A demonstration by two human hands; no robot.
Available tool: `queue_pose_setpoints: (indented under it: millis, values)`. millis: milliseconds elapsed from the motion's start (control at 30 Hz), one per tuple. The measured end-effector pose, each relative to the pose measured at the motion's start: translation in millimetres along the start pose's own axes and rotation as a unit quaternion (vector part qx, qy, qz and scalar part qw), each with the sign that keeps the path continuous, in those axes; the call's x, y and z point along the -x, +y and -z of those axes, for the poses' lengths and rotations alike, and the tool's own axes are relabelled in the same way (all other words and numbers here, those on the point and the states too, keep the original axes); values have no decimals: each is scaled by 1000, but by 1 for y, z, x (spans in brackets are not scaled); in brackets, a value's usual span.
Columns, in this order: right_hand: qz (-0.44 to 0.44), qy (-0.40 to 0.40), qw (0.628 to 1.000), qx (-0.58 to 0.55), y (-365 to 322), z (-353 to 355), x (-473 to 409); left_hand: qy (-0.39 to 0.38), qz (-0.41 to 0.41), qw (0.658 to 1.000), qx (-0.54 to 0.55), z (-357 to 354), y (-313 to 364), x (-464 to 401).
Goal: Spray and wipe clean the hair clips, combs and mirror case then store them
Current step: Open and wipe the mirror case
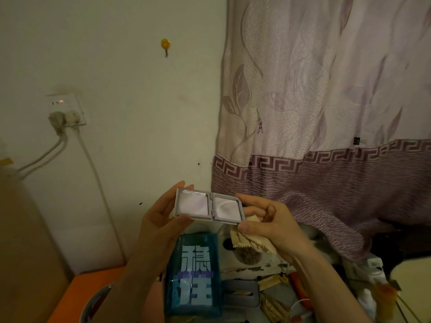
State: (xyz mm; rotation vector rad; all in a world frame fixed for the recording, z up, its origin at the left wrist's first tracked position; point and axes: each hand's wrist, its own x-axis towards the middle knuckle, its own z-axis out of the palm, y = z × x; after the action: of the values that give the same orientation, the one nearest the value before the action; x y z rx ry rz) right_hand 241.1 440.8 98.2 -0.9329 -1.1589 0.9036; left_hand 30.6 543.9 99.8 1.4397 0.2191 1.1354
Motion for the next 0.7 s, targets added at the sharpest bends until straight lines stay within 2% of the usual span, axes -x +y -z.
queue_pose_setpoints:
  millis: [367, 700]
  values:
    - [-8, 31, 999, 27, 2, 1, 0, -19, -1, 999, -27, -11, 1, -8]
    - [-30, 40, 998, 44, 3, 7, 1, -53, -8, 988, -142, -3, 7, -8]
